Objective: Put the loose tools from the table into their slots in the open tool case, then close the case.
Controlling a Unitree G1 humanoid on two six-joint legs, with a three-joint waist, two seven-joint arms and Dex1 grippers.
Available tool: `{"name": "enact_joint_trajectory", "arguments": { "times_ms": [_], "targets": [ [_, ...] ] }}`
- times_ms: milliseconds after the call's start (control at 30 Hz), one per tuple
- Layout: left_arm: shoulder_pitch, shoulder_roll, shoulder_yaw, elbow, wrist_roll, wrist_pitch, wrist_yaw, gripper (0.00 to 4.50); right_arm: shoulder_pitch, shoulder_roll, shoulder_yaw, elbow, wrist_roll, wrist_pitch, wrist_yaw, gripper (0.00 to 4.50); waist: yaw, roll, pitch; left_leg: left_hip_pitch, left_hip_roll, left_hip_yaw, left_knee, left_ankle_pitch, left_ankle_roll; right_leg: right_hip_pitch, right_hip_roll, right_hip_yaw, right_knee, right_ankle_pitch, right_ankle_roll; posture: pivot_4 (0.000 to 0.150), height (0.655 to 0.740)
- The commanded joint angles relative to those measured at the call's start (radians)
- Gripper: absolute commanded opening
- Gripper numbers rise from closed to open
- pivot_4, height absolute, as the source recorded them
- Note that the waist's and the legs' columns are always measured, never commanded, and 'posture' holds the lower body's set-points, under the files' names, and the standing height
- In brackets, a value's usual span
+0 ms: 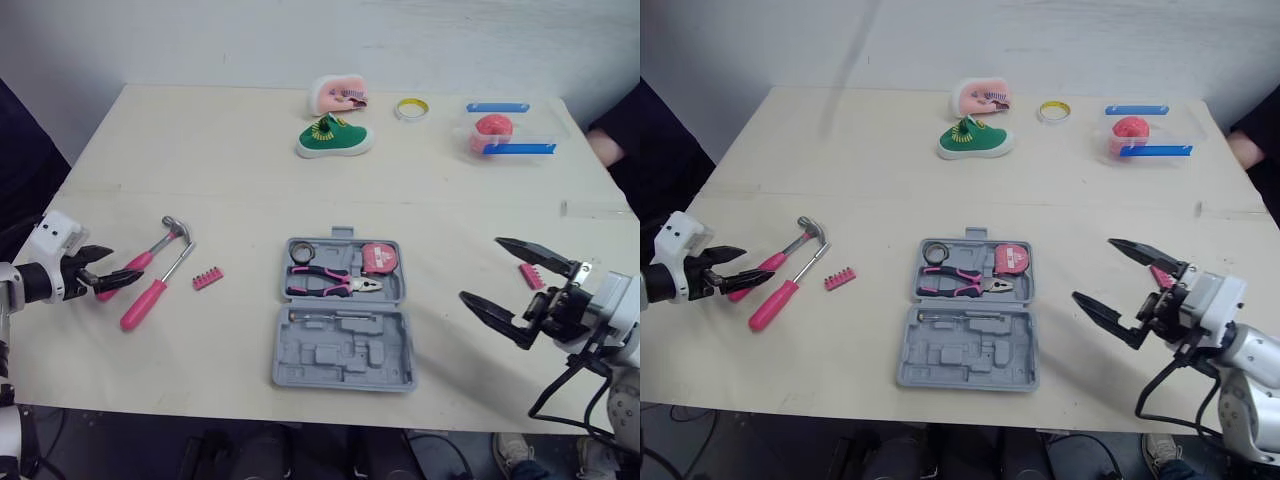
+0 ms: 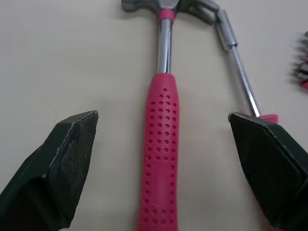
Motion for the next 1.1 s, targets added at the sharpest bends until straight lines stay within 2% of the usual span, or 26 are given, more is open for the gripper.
{"name": "enact_joint_trajectory", "arguments": {
  "times_ms": [33, 200, 367, 467, 667, 700, 933, 1100],
  "targets": [
    [-0.058, -0.009, -0.042, 0.080, 0.064, -0.080, -0.007, 4.41, 0.019, 0.013, 0.030, -0.095, 0.023, 0.013, -0.002, 4.50, 0.001, 0.000, 0.000, 0.000, 0.000, 0.000, 0.001, 0.000, 0.000, 0.000, 0.000, 0.000, 0.000, 0.000, 0.000, 0.150, 0.7400],
    [-0.133, -0.038, -0.077, 0.199, 0.119, -0.130, 0.008, 4.41, 0.026, 0.014, 0.041, -0.102, 0.012, 0.017, 0.002, 4.50, 0.002, -0.006, -0.001, 0.000, 0.000, 0.000, 0.003, 0.000, 0.001, 0.000, -0.001, 0.000, 0.002, 0.000, 0.000, 0.150, 0.7400],
    [-0.170, -0.070, -0.080, 0.272, 0.145, -0.143, 0.041, 4.41, 0.020, 0.014, 0.041, -0.083, -0.004, 0.009, 0.011, 4.50, 0.006, -0.007, -0.001, 0.000, 0.000, -0.001, 0.003, 0.000, 0.001, 0.001, -0.002, -0.001, 0.002, 0.000, 0.000, 0.150, 0.7400],
    [-0.159, -0.097, -0.085, 0.286, 0.149, -0.147, 0.014, 3.57, 0.018, 0.011, 0.046, -0.081, -0.017, 0.016, 0.007, 4.50, 0.013, -0.006, -0.001, 0.001, -0.001, -0.001, 0.003, 0.000, 0.001, 0.001, -0.002, -0.001, 0.002, 0.000, 0.000, 0.150, 0.7400],
    [-0.139, -0.103, -0.089, 0.308, 0.168, -0.150, 0.046, 0.80, 0.006, 0.010, 0.044, -0.090, -0.021, 0.034, -0.006, 4.50, 0.022, -0.005, -0.002, 0.005, -0.001, -0.001, 0.003, 0.001, 0.002, 0.002, -0.002, 0.000, 0.004, 0.000, 0.000, 0.150, 0.7400],
    [-0.138, -0.103, -0.088, 0.309, 0.168, -0.150, 0.049, 0.53, 0.006, 0.010, 0.043, -0.091, -0.021, 0.035, -0.007, 4.50, 0.022, -0.003, -0.003, 0.005, -0.001, -0.001, 0.003, 0.001, 0.002, 0.002, -0.002, 0.000, 0.004, 0.000, 0.000, 0.150, 0.7400],
    [-0.143, -0.097, -0.027, 0.298, 0.121, -0.144, 0.079, 0.53, 0.002, 0.004, 0.047, -0.087, -0.027, 0.046, -0.004, 4.50, 0.020, -0.002, -0.003, 0.005, 0.000, 0.000, 0.003, 0.001, 0.002, 0.001, -0.002, 0.000, 0.005, 0.000, 0.000, 0.150, 0.7400],
    [-0.152, -0.095, 0.048, 0.169, 0.029, -0.235, -0.016, 0.53, 0.006, -0.003, 0.043, -0.070, -0.036, 0.041, 0.014, 4.50, 0.021, -0.005, -0.002, 0.003, 0.000, -0.001, 0.003, 0.001, 0.002, 0.000, -0.002, -0.001, 0.005, 0.000, 0.000, 0.150, 0.7400]
  ]
}}
